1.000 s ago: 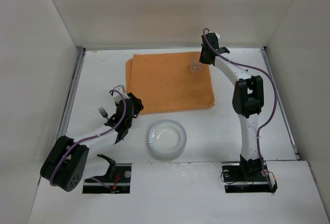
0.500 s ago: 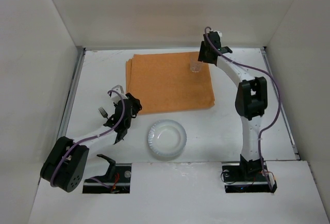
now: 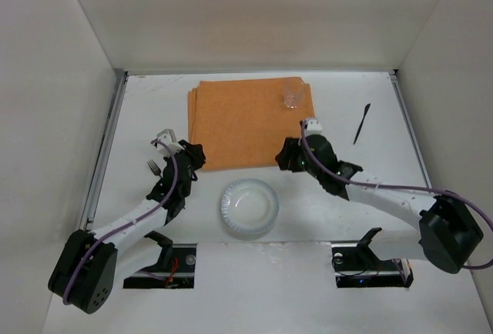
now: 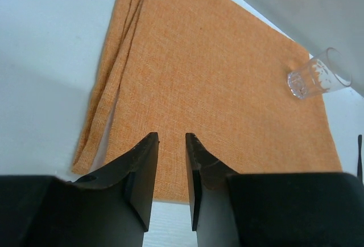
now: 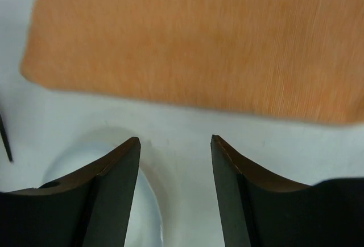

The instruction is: Set the dinner table for one person

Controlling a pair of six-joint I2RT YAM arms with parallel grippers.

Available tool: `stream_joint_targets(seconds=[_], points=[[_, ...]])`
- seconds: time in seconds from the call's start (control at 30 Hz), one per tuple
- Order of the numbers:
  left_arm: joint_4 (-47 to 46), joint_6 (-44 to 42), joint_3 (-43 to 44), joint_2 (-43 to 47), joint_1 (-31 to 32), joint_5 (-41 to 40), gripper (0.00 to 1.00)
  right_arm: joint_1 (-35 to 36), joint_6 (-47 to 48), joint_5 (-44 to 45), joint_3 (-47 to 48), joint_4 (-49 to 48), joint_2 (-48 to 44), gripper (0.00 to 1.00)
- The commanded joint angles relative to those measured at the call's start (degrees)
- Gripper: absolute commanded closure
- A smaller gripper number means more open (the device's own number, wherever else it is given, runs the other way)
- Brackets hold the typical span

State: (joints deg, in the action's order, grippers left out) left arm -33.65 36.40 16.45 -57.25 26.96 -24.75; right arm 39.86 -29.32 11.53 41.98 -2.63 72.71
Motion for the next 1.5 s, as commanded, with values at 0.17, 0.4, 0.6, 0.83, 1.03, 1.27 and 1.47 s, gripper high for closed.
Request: stream_joint_targets(seconds=[0.17,0.4,0.6,0.83,1.03,1.27,1.47], points=[[-3.6,-0.9,-0.6,-0.1,1.2,-1.6,0.71,4.1,-14.9,-3.3,-13.8,-10.0,-6.1,0.38],[-3.6,-1.2,-0.9,0.0,0.9,-2.1,0.66,4.8,-19.3,-12.2,-18.8,-17.5,-4.9,0.34],[-3.5,-1.7,-1.2,1.4,0.9,-3.1,0.62,5.5,-20.0,-17.3,-19.8,-20.8,0.5,0.35],[-2.8,-2.7,-1.9,3.8,0.3,-5.3,0.61,6.9,-22.4,-21.9,-20.7,-28.4,7.4,0.52],[-2.8,-2.7,-1.6,2.9,0.4,-5.4,0.61,6.0,-25.6,-24.8,-22.5,-34.8,10.2,0.83],[-3.1,-2.4,-1.2,1.4,0.3,-5.5,0.60,4.4,-27.2,-27.6,-18.5,-31.4,0.8,0.88],[-3.4,-2.2,-1.4,1.3,0.0,-5.5,0.59,-2.5,-24.8,-26.9,-6.8,-28.7,4.0,0.87]])
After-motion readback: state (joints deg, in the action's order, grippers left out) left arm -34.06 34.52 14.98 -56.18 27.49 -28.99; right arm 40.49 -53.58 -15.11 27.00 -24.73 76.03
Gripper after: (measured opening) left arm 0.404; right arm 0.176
